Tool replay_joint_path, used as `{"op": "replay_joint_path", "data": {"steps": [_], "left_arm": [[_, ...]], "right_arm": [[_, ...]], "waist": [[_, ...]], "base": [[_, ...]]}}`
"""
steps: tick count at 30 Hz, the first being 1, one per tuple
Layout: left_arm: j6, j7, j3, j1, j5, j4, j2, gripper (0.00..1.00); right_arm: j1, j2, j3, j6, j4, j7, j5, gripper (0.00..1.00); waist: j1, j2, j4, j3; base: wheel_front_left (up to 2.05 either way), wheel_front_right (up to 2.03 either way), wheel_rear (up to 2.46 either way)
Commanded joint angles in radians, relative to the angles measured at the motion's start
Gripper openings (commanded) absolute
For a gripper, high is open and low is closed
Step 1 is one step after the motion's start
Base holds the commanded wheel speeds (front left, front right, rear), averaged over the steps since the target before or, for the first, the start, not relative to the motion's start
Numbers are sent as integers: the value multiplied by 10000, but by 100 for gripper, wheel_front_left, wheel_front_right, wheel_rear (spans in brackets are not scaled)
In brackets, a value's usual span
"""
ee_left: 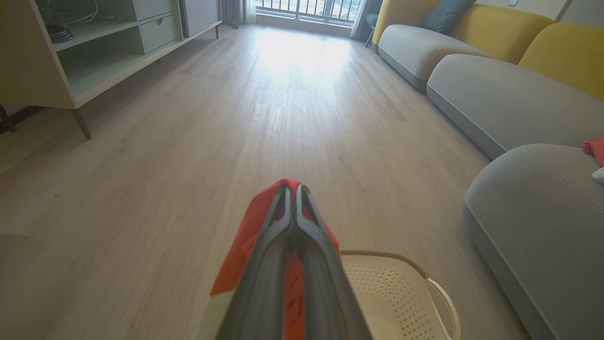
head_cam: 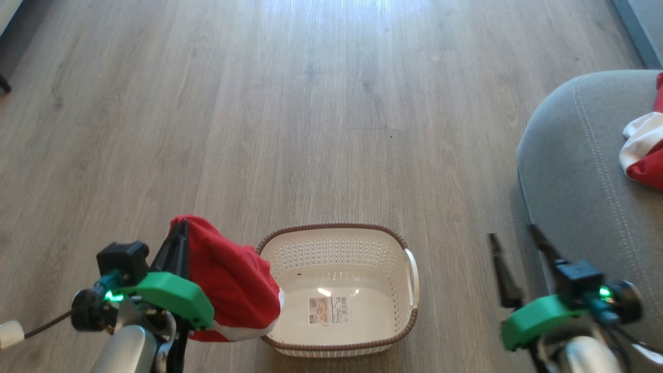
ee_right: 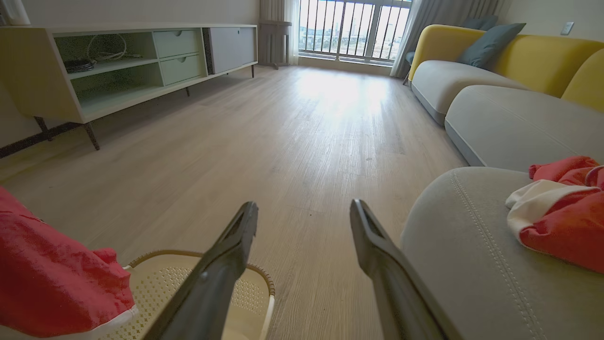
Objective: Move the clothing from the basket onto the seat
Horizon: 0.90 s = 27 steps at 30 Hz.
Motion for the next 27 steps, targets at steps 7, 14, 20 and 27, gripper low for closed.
{"op": "replay_joint_path", "data": {"steps": [7, 14, 20, 27], "left_arm": [[-92, 256, -149, -683, 104, -1088, 176, 0], [-362, 791, -977, -1237, 316, -1915, -132, 0], [-780, 1403, -2096, -1716, 471, -2681, -674, 0], [-1090, 1902, -3052, -1913, 463, -3478, -1078, 0]], "right_arm": [[-1061, -131, 2614, -4, -188, -65, -79, 100], [-2199, -179, 5091, -4, 189, -65, 634, 100], [-3116, -128, 6117, -4, 653, -65, 1188, 100], [-3700, -134, 6234, -4, 1230, -65, 1388, 100]], "waist": [[1, 0, -140, 5], [1, 0, -26, -67], [1, 0, 158, -86], [1, 0, 319, -92]], "base": [[0, 0, 0], [0, 0, 0], [0, 0, 0], [0, 0, 0]]}}
